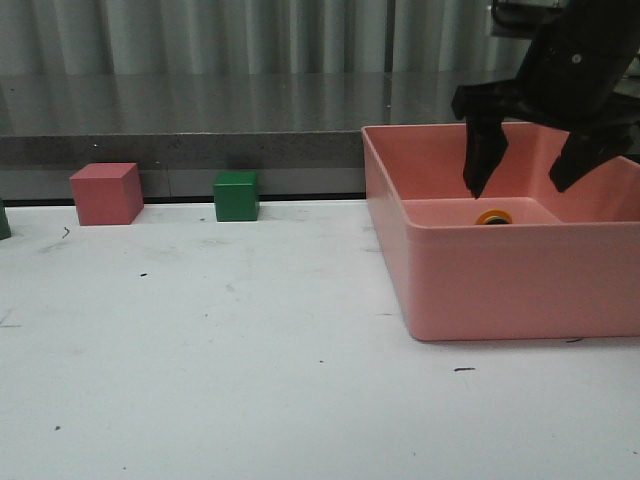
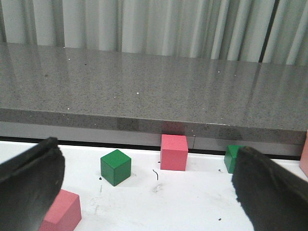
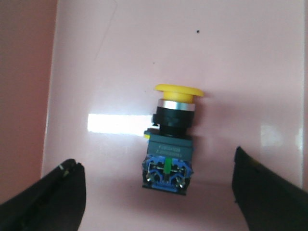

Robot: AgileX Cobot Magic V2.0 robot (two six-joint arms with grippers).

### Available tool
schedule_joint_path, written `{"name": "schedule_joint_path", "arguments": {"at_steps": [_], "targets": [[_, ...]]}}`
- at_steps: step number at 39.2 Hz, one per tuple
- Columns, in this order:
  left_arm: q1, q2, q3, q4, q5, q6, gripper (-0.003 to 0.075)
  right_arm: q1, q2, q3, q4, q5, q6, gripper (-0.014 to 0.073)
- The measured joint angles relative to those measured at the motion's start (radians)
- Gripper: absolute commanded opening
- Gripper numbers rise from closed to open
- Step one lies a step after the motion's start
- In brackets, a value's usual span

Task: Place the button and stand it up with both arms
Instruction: 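Lower the right gripper into the pink bin and grasp the button, then lift the button out of the bin and carry it toward the left arm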

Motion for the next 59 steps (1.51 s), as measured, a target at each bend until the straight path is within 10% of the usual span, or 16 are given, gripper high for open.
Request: {"name": "schedule_joint_path", "arguments": {"at_steps": [13,28,51,59], "targets": [[0.000,0.000,0.000,0.000,0.000,0.000,0.0679,-0.018,0.168,-0.101,0.000,0.028,0.039,0.0600],[0.000,0.000,0.000,0.000,0.001,0.000,0.0679,-0.018,0.190,-0.111,0.000,0.047,0.043,0.0104],[0.000,0.000,0.000,0.000,0.002,0.000,0.0679,-0.011,-0.108,-0.111,0.006,0.089,0.043,0.0098],[0.000,0.000,0.000,0.000,0.002,0.000,0.0679,0.135,-0.262,-0.112,0.006,0.091,0.043,0.0098]]}}
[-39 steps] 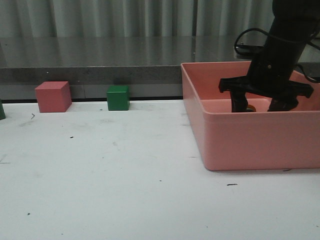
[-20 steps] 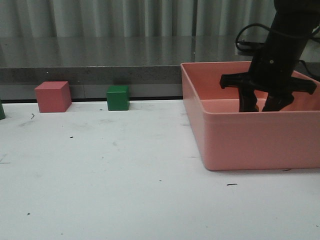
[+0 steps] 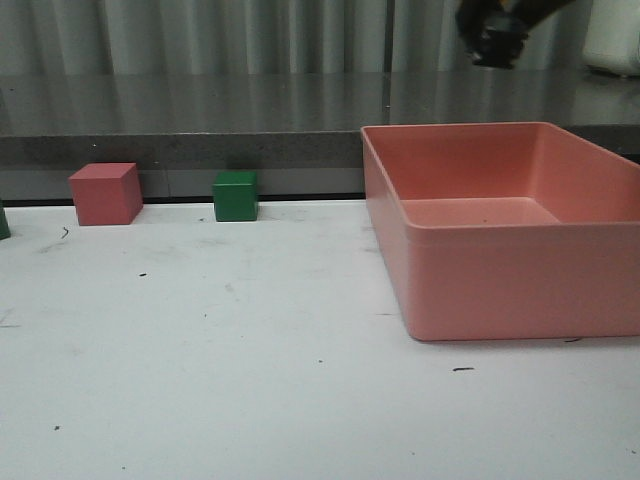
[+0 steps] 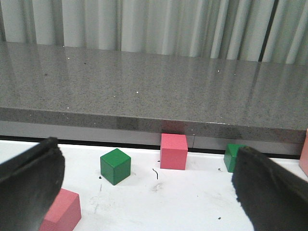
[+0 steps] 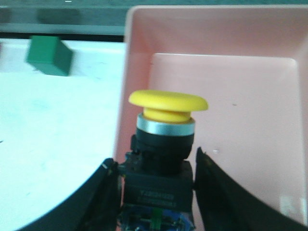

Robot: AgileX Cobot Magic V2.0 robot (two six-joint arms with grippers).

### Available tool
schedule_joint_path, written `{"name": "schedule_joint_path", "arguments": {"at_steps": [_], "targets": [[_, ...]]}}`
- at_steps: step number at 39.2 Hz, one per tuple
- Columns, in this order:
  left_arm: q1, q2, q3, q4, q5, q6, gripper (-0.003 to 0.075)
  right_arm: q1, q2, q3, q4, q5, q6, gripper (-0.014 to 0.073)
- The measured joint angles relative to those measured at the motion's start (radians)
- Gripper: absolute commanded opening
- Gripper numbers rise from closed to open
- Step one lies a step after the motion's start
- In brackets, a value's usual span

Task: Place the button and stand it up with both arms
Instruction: 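Lift the button out of the bin and carry it toward the left arm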

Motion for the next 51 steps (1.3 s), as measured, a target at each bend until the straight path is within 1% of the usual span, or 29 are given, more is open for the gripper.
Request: {"name": "schedule_joint_path", "arguments": {"at_steps": [4,8,9,14,18,22,26,28,33,39,45,51], "targets": [[0.000,0.000,0.000,0.000,0.001,0.000,0.0679,0.152,0.007,-0.039,0.015,0.004,0.000,0.0099],[0.000,0.000,0.000,0.000,0.001,0.000,0.0679,0.316,0.087,-0.117,0.048,0.008,0.000,0.0101],[0.000,0.000,0.000,0.000,0.001,0.000,0.0679,0.355,0.121,-0.146,0.060,0.012,0.000,0.0113],[0.000,0.000,0.000,0.000,0.001,0.000,0.0679,0.476,0.278,-0.278,0.092,0.031,0.000,0.0183],[0.000,0.000,0.000,0.000,0.001,0.000,0.0679,0.527,0.404,-0.383,0.106,0.048,0.019,0.0183],[0.000,0.000,0.000,0.000,0.001,0.000,0.0679,0.538,0.517,-0.476,0.110,0.089,0.061,0.0174],[0.000,0.000,0.000,0.000,0.002,0.000,0.0679,0.532,0.610,-0.548,0.108,0.130,0.081,0.0104],[0.000,0.000,0.000,0.000,0.002,0.000,0.0679,0.530,0.638,-0.569,0.108,0.144,0.088,0.0090],[0.000,0.000,0.000,0.000,0.002,0.000,0.0679,0.517,0.693,-0.597,0.094,0.151,0.131,0.0090],[0.000,0.000,0.000,0.000,0.002,0.000,0.0679,0.500,0.728,-0.608,0.016,0.157,0.253,0.0092],[0.000,0.000,0.000,0.000,0.002,0.000,0.0679,0.480,0.742,-0.610,-0.081,0.166,0.418,0.0113],[0.000,0.000,0.000,0.000,0.002,0.000,0.0679,0.474,0.750,-0.610,-0.113,0.149,0.491,0.0113]]}}
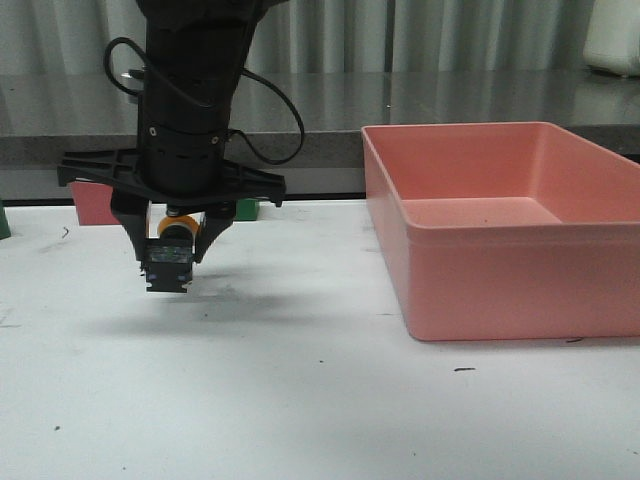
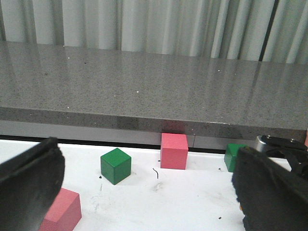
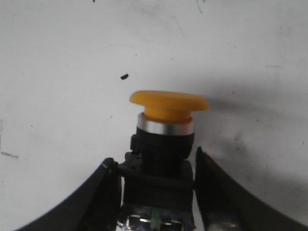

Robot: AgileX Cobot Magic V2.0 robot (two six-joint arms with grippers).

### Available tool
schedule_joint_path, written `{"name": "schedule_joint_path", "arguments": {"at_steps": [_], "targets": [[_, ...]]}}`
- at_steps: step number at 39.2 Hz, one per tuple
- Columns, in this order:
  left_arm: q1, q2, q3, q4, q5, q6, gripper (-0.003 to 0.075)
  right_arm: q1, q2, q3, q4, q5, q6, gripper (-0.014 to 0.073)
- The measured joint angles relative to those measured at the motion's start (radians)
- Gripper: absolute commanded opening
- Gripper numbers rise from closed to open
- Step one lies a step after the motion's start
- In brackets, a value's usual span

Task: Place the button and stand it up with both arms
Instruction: 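Lift the button out of the bin and carry it toward the left arm, then open the right gripper to drop the button on the table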

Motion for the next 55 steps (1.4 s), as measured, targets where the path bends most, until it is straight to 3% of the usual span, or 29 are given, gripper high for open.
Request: {"name": "schedule_joint_path", "arguments": {"at_steps": [12,16,25,37,40,42,48,55], "targets": [[0.000,0.000,0.000,0.000,0.000,0.000,0.0679,0.003,0.051,-0.004,0.056,-0.018,0.012,0.0116],[0.000,0.000,0.000,0.000,0.000,0.000,0.0679,0.006,0.052,-0.004,0.064,-0.027,0.015,0.0187],[0.000,0.000,0.000,0.000,0.001,0.000,0.0679,0.008,0.052,-0.022,0.074,-0.037,0.015,0.0474],[0.000,0.000,0.000,0.000,0.001,0.000,0.0679,0.008,-0.012,-0.131,0.076,0.007,0.013,0.0487],[0.000,0.000,0.000,-0.002,0.001,0.000,0.0679,0.008,-0.035,-0.141,0.076,0.026,0.001,0.0451],[0.000,0.000,0.000,-0.002,0.001,0.000,0.0679,0.008,-0.053,-0.142,0.076,0.037,-0.021,0.0364],[0.000,0.000,0.000,-0.002,0.002,0.000,0.0679,0.008,-0.117,-0.142,0.076,0.071,-0.092,-0.0072],[0.000,0.000,0.000,-0.002,0.002,0.000,0.0679,0.005,-0.212,-0.142,0.076,0.124,-0.183,-0.0062]]}}
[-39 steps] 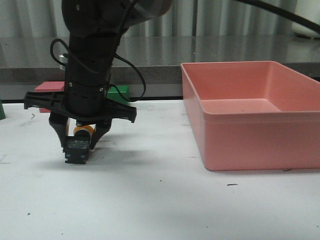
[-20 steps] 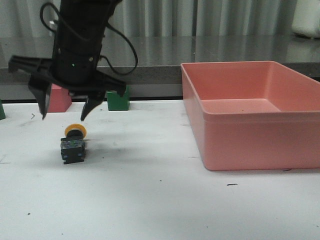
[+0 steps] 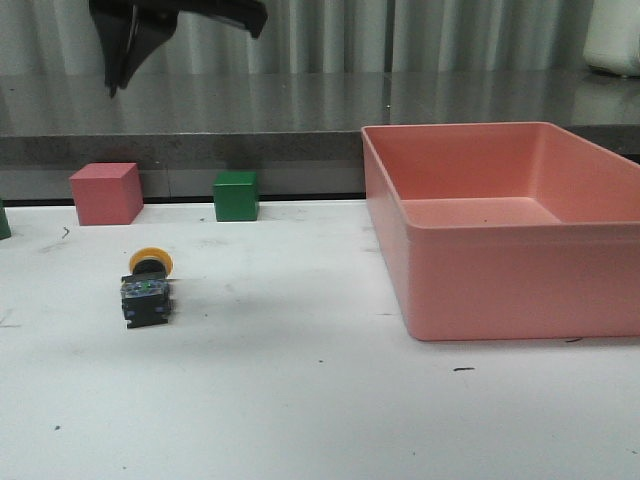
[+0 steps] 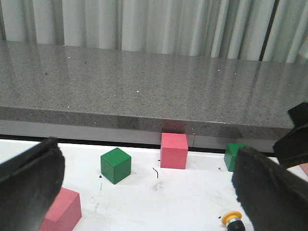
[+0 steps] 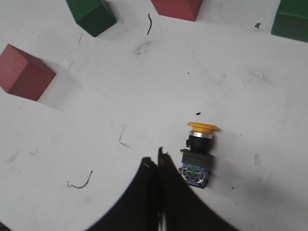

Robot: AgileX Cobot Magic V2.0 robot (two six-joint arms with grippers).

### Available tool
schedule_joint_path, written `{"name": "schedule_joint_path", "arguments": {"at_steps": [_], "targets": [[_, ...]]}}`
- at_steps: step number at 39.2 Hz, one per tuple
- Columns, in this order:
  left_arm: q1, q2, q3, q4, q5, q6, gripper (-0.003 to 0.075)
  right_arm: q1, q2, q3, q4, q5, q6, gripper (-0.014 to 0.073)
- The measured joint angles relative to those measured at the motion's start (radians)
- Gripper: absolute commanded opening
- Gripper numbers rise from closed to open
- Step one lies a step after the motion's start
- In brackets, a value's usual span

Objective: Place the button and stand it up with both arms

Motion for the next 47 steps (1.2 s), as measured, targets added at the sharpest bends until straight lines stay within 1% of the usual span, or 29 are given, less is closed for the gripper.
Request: {"name": "schedule_joint_path", "arguments": {"at_steps": [5,10,14,19,24,27,31,34,36,40,45,47], "targets": [[0.000,0.000,0.000,0.000,0.000,0.000,0.0679,-0.018,-0.058,0.000,0.003,0.075,-0.116,-0.0062],[0.000,0.000,0.000,0.000,0.000,0.000,0.0679,-0.078,-0.119,0.000,0.011,0.163,-0.225,-0.0062],[0.000,0.000,0.000,0.000,0.000,0.000,0.0679,-0.151,-0.159,0.000,0.011,0.210,-0.282,-0.0062],[0.000,0.000,0.000,0.000,0.000,0.000,0.0679,-0.269,-0.210,0.010,0.011,0.218,-0.335,-0.0062],[0.000,0.000,0.000,0.000,0.000,0.000,0.0679,-0.390,-0.305,0.109,0.009,0.220,-0.375,-0.0062],[0.000,0.000,0.000,0.000,0.000,0.000,0.0679,-0.463,-0.393,0.213,0.009,0.221,-0.403,-0.0062],[0.000,0.000,0.000,0.000,0.000,0.000,0.0679,-0.545,-0.545,0.404,0.009,0.221,-0.429,-0.0062],[0.000,0.000,0.000,0.000,0.000,0.000,0.0679,-0.590,-0.652,0.545,0.007,0.221,-0.436,-0.0062],[0.000,0.000,0.000,0.000,0.000,0.000,0.0679,-0.601,-0.737,0.647,0.007,0.209,-0.436,-0.0062],[0.000,0.000,0.000,0.000,0.000,0.000,0.0679,-0.605,-0.899,0.883,0.007,0.129,-0.436,-0.0062],[0.000,0.000,0.000,0.000,0.000,0.000,0.0679,-0.606,-1.128,1.184,0.005,-0.055,-0.438,-0.0062],[0.000,0.000,0.000,0.000,0.000,0.000,0.0679,-0.606,-1.202,1.268,-0.001,-0.110,-0.438,-0.0062]]}}
